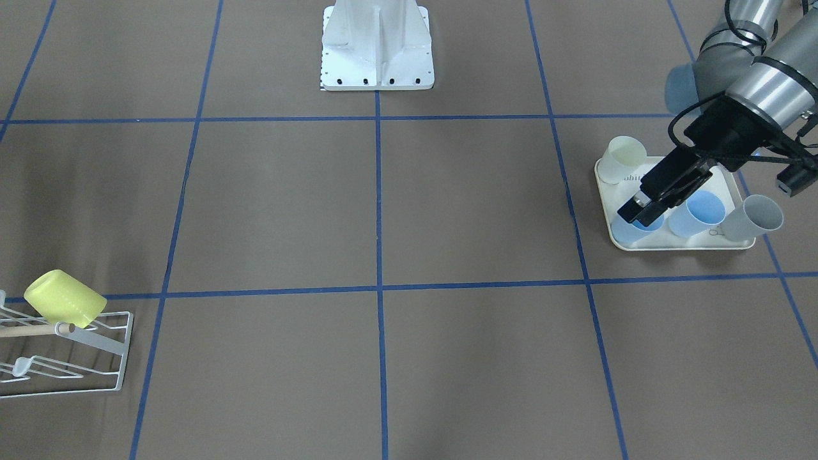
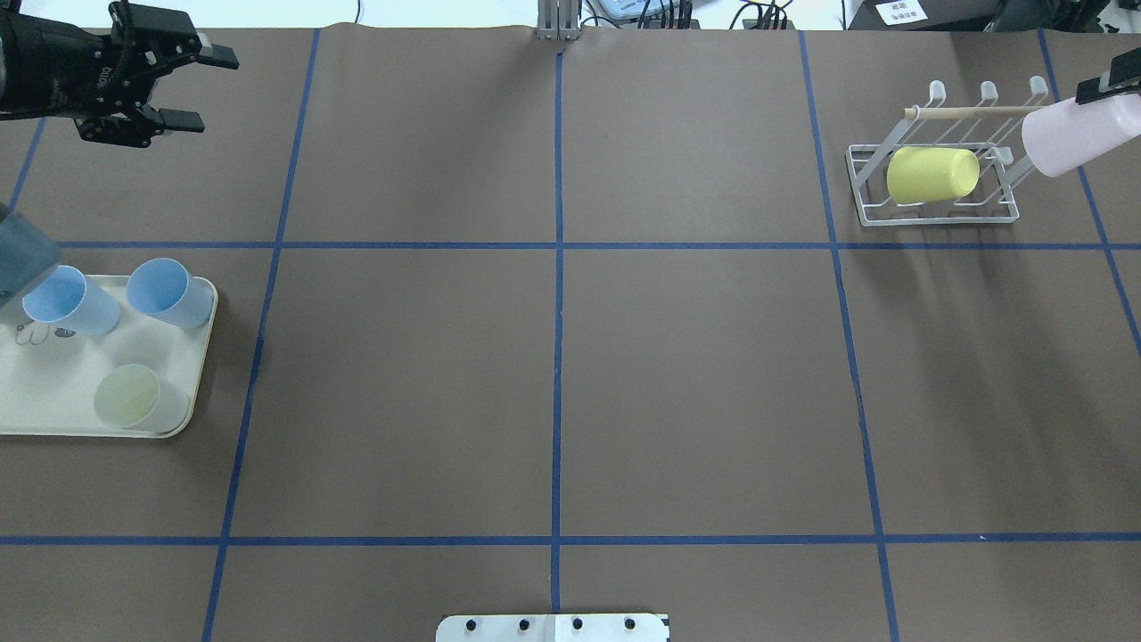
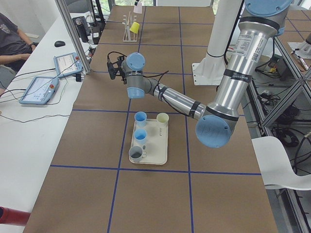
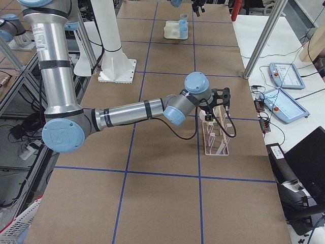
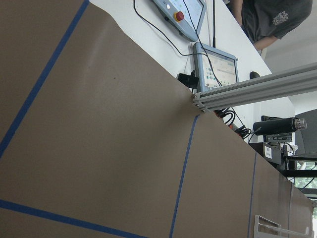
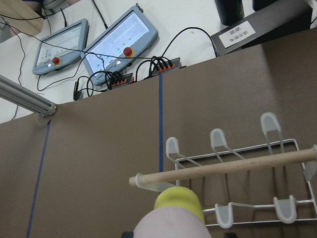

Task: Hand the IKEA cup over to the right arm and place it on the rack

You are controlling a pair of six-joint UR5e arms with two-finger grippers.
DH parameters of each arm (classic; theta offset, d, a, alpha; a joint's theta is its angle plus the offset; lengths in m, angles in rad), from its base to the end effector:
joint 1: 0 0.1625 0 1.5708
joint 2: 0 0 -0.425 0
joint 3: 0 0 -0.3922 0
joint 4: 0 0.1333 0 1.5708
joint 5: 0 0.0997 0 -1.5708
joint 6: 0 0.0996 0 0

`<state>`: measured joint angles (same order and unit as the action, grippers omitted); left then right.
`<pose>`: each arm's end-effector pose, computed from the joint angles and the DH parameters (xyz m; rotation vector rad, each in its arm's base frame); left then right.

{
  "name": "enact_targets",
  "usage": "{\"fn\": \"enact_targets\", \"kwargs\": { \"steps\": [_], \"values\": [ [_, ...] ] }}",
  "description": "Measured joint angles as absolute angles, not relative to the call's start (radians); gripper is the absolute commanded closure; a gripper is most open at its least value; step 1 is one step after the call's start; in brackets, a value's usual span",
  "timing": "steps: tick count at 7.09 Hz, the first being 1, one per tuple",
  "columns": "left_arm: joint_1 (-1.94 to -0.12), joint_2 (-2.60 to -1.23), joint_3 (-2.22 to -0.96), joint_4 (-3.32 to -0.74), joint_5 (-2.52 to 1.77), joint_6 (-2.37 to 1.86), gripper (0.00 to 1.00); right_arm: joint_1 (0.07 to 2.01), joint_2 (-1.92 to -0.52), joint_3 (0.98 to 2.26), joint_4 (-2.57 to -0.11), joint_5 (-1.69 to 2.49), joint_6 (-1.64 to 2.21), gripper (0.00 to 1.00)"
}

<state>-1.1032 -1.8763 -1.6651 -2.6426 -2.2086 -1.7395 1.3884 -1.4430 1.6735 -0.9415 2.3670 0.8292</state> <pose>0.1947 -0.5498 0.3239 0.1779 1.5058 -0.5561 -0.0394 -0.5559 0.4643 0.3488 -1.0430 0.2386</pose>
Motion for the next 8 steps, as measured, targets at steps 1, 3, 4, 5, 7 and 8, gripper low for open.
{"fn": "enact_targets", "kwargs": {
  "steps": [1, 3, 4, 5, 7, 8],
  "values": [
    [-1.102, -1.876, -1.664, -2.642, -2.208, -1.740, 0.00, 1.364, -1.440, 1.674, -0.977, 2.330, 0.811, 0.86],
    [-1.099, -1.874, -1.664, -2.642, -2.206, -1.740, 0.00, 1.345, -1.415, 1.671, -1.040, 2.291, 0.781, 0.86],
    [-1.098, -1.872, -1.664, -2.642, -2.206, -1.740, 0.00, 1.340, -1.409, 1.666, -1.051, 2.270, 0.757, 0.86],
    [-1.097, -1.871, -1.664, -2.642, -2.205, -1.740, 0.00, 1.332, -1.403, 1.659, -1.055, 2.251, 0.743, 0.86],
    [-1.097, -1.871, -1.666, -2.641, -2.203, -1.741, 0.00, 1.314, -1.393, 1.644, -1.056, 2.227, 0.735, 0.86],
    [-1.097, -1.871, -1.667, -2.642, -2.203, -1.743, 0.00, 1.306, -1.390, 1.635, -1.056, 2.216, 0.734, 0.86]
  ]
}}
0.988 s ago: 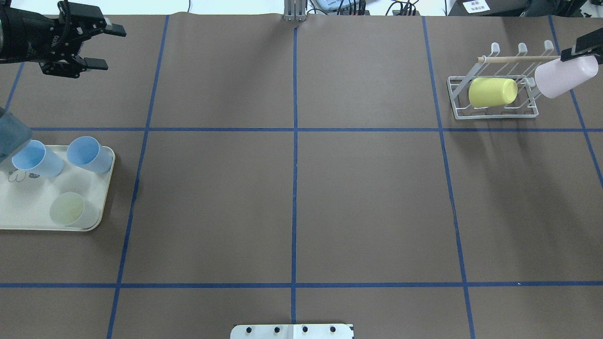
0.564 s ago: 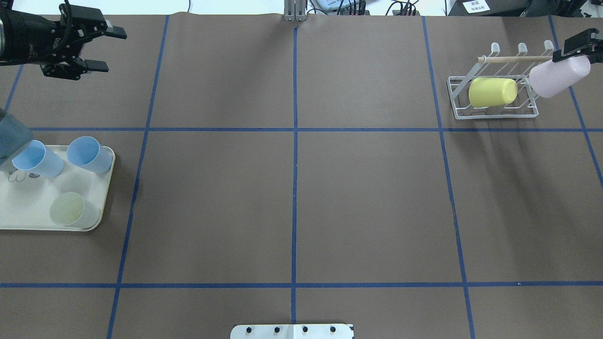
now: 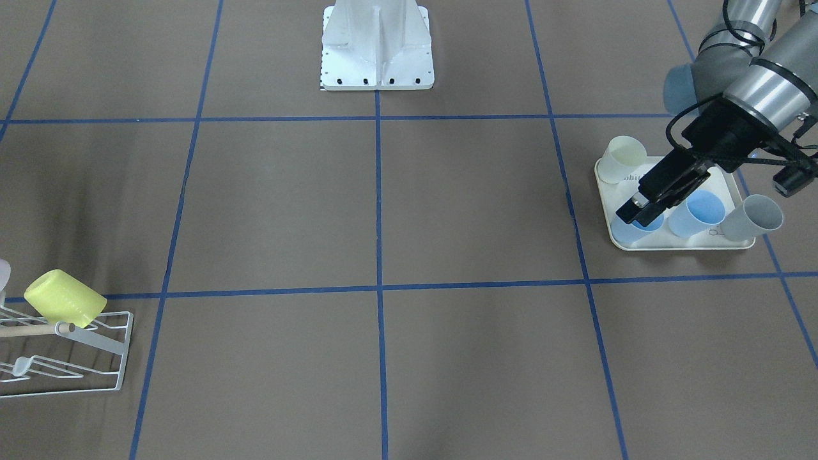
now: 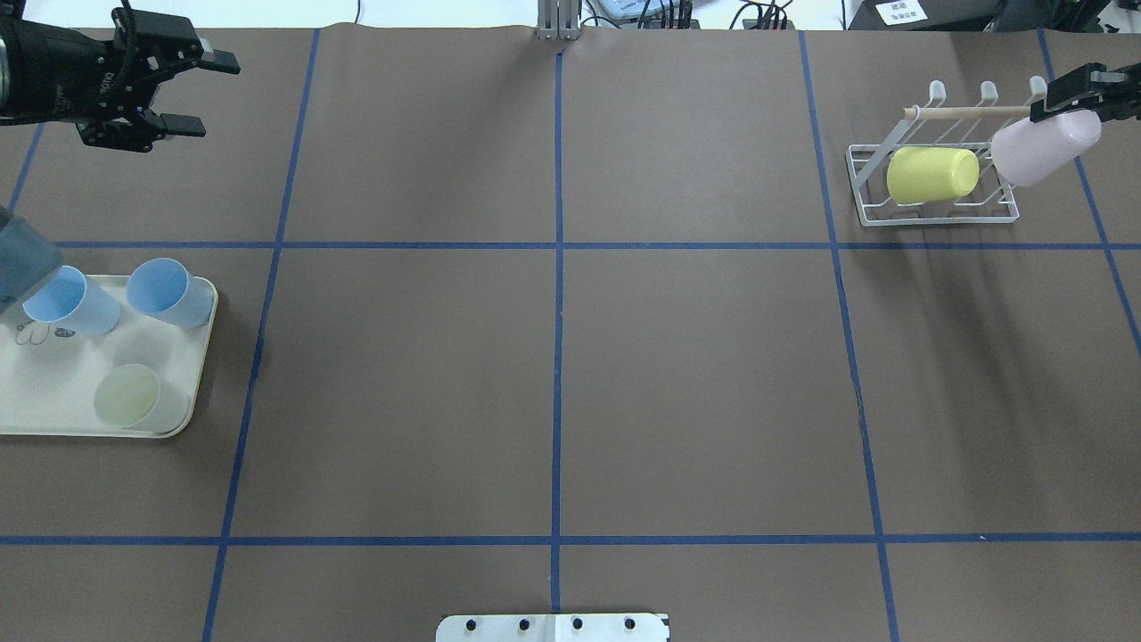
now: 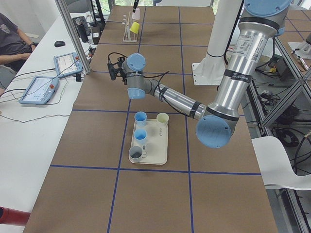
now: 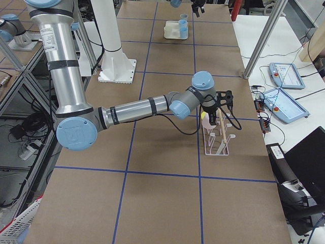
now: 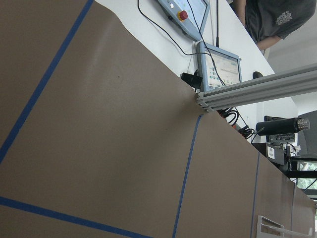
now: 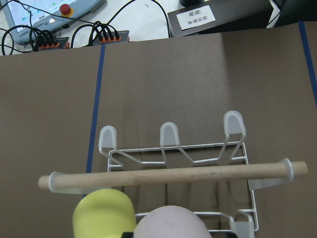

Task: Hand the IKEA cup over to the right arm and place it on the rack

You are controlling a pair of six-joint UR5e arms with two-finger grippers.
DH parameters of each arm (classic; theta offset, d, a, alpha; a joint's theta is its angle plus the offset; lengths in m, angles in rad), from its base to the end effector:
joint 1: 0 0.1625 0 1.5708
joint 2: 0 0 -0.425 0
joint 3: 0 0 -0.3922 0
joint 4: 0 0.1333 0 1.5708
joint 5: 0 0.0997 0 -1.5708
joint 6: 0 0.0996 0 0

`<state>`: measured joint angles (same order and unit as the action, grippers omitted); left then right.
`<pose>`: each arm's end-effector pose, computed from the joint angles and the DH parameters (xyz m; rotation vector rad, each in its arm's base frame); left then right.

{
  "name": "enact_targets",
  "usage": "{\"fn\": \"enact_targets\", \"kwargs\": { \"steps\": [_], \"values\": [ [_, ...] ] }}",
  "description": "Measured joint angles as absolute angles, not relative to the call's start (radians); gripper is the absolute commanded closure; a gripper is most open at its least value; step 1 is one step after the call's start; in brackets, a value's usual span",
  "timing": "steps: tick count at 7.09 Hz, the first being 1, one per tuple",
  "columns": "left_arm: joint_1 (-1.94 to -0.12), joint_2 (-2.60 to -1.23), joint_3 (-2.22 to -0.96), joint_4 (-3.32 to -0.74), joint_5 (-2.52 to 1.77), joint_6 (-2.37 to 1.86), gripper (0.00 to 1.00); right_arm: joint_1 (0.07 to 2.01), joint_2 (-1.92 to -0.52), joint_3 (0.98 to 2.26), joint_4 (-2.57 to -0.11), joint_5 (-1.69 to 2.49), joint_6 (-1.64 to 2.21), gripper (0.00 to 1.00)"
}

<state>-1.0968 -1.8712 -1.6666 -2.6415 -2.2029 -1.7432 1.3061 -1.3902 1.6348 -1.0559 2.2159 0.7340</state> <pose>0.1975 -0.5481 0.3263 0.1722 1.5027 -0.5609 -0.0819 -0.5828 0.4747 0.3489 -0.8882 0.1884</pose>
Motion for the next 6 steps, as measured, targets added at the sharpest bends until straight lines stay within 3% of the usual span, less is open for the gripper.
{"fn": "enact_targets", "kwargs": {
  "steps": [4, 5, 6],
  "values": [
    [-1.095, -1.872, -1.676, -2.642, -2.203, -1.751, 0.00, 1.295, -1.353, 1.572, -1.052, 2.205, 0.721, 0.84],
    [-1.095, -1.872, -1.680, -2.642, -2.203, -1.752, 0.00, 1.292, -1.343, 1.557, -1.049, 2.204, 0.718, 0.79],
    [-1.095, -1.872, -1.683, -2.642, -2.204, -1.753, 0.00, 1.290, -1.340, 1.549, -1.047, 2.204, 0.717, 0.64]
  ]
}}
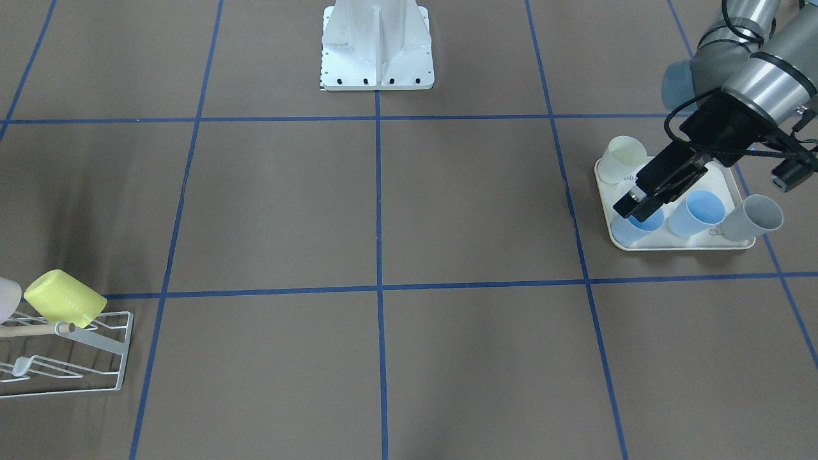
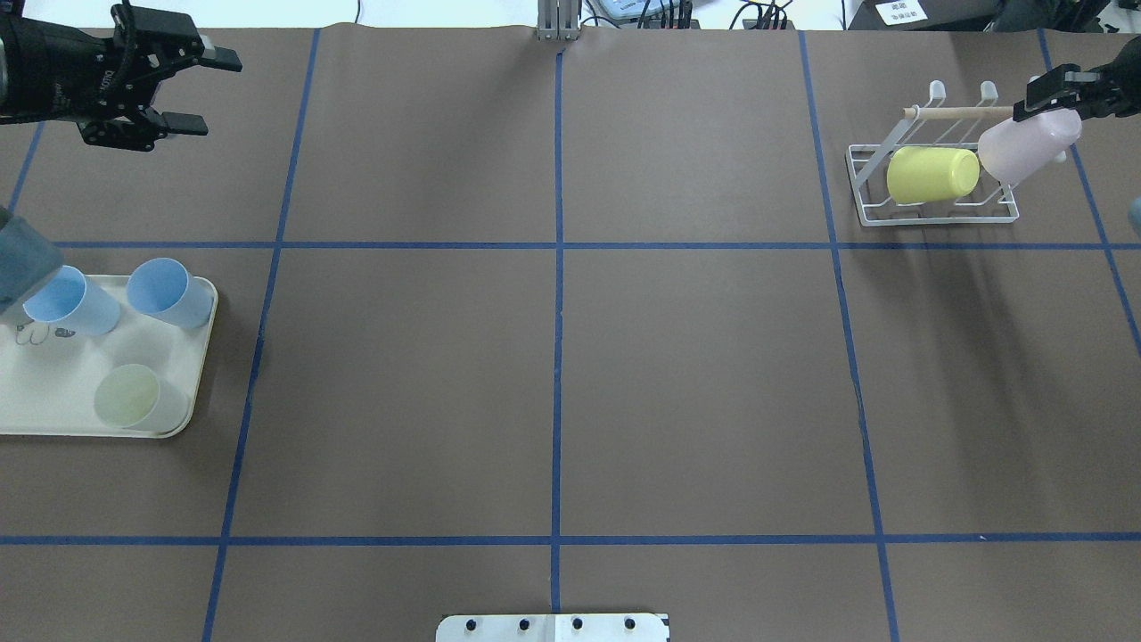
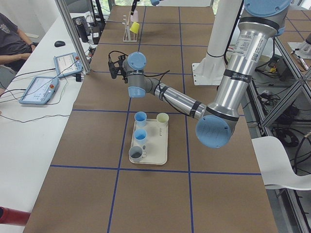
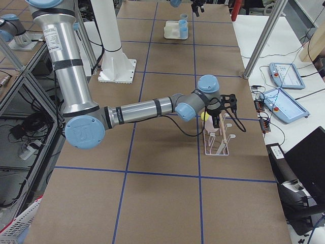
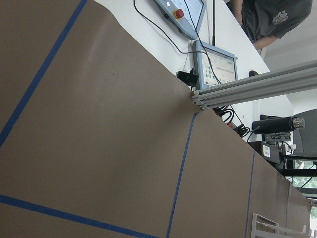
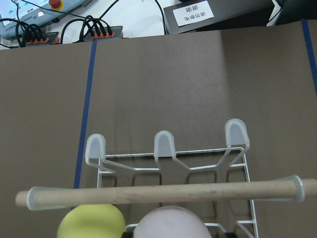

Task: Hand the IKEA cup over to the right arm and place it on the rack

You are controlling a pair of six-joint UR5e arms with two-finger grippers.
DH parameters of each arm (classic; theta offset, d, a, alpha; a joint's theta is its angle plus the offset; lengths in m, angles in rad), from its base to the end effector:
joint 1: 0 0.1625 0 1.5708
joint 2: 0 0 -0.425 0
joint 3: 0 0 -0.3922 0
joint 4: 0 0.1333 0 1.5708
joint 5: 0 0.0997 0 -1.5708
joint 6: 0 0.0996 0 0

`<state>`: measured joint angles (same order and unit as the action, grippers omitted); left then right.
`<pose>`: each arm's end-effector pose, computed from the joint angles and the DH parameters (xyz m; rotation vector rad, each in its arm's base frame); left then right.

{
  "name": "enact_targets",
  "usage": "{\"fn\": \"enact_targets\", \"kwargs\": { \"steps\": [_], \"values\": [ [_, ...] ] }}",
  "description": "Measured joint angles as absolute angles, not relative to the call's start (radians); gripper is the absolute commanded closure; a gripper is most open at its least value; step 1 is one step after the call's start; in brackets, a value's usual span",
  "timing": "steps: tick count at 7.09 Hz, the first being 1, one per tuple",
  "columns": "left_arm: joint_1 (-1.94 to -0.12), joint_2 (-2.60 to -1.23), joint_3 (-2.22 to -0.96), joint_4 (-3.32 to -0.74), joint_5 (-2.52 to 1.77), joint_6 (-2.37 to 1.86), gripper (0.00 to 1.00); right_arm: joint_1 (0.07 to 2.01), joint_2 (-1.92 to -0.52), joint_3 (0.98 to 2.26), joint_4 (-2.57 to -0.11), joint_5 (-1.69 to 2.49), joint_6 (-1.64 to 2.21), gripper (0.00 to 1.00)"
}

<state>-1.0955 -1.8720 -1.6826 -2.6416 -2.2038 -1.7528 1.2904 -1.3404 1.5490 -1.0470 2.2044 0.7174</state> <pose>0.1965 -0.5444 0.3186 0.1730 1.5163 -0.5569 -0.0970 -0.6054 0.4881 0.3314 -0.8684 0.1732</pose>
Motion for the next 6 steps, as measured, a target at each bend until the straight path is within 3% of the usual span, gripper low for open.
{"fn": "enact_targets", "kwargs": {
  "steps": [2, 3, 6],
  "values": [
    [-1.097, -1.872, -1.684, -2.642, -2.204, -1.753, 0.00, 1.281, -1.339, 1.538, -1.044, 2.203, 0.718, 0.09],
    [-1.097, -1.872, -1.684, -2.641, -2.204, -1.753, 0.00, 1.270, -1.335, 1.533, -1.043, 2.192, 0.718, 0.02],
    [-1.088, -1.871, -1.687, -2.607, -2.205, -1.726, 0.00, 1.242, -1.325, 1.528, -1.042, 2.146, 0.723, 0.02]
  ]
}}
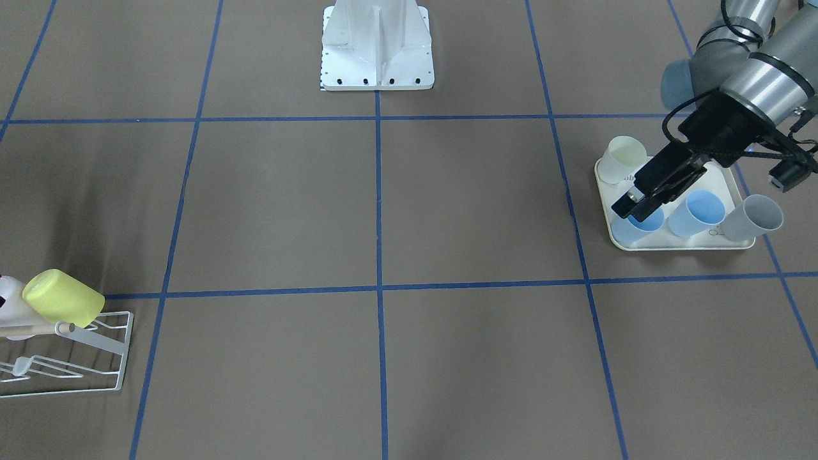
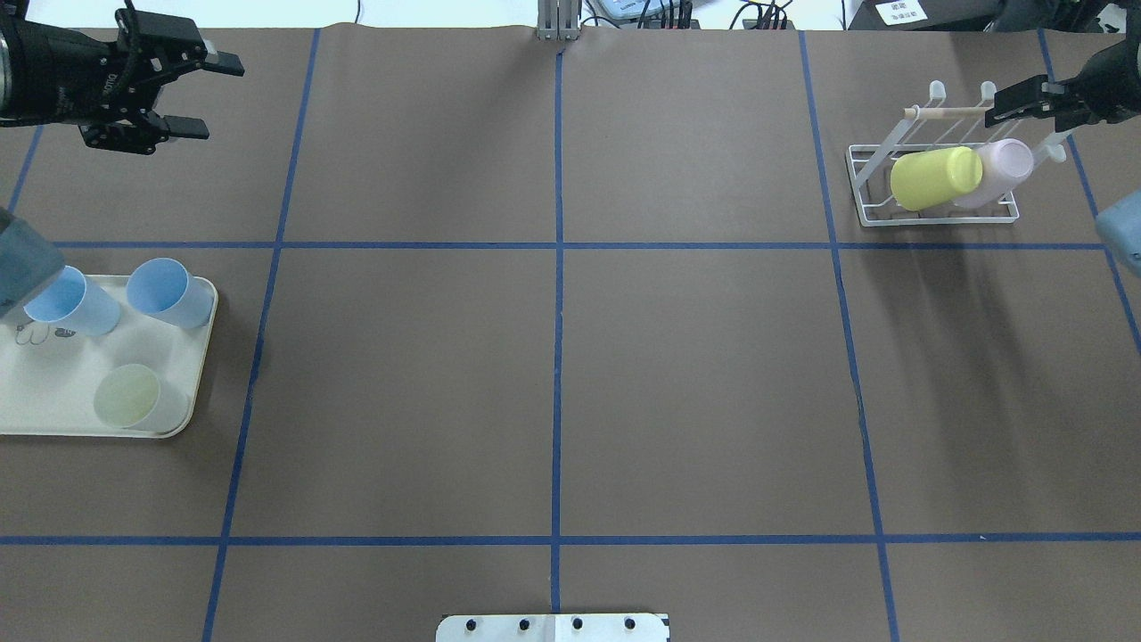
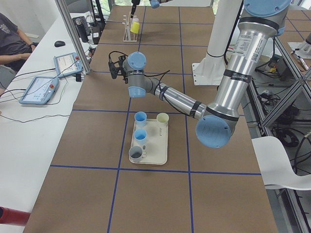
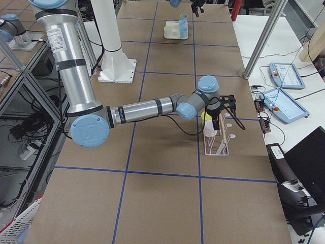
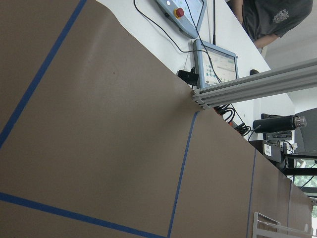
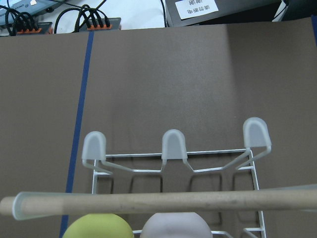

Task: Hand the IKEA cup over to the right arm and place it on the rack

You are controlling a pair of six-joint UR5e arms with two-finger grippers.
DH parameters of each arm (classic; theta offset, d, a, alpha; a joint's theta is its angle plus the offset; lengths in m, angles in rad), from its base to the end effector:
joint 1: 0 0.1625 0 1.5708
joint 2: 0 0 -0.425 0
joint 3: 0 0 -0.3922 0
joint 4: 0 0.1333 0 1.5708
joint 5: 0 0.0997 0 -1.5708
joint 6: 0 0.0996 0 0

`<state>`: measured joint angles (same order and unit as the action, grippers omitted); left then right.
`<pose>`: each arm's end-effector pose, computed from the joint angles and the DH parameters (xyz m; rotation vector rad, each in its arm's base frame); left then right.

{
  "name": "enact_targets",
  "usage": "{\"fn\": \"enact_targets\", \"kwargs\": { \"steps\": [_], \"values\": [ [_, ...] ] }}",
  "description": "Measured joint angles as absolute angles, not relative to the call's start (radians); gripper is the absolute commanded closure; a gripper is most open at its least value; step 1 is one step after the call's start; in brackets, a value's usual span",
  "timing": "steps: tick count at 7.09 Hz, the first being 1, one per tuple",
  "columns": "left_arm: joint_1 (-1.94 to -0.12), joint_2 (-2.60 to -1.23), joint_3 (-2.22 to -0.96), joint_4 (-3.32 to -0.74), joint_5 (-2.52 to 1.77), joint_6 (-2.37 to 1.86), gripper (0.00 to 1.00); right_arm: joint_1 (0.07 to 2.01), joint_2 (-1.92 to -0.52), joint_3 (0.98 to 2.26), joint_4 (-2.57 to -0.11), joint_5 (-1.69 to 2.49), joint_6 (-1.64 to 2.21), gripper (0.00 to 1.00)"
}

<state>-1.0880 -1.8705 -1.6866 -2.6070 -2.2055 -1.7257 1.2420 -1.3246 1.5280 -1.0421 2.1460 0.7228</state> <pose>0.2016 -0.5444 0.3208 0.1677 1.4894 -0.5468 -0.1246 -0.6102 0.4910 0.3395 -0.8312 0.1567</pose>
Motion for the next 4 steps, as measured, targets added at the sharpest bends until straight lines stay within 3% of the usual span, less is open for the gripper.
{"fn": "enact_targets", "kwargs": {
  "steps": [2, 4],
  "values": [
    [-1.084, -1.853, -1.745, -2.435, -2.207, -1.589, 0.00, 1.240, -1.323, 1.534, -1.042, 2.146, 0.724, 0.02],
    [-1.084, -1.747, -1.919, -2.138, -2.205, -1.325, 0.00, 1.240, -1.318, 1.536, -1.043, 2.148, 0.728, 0.02]
  ]
}}
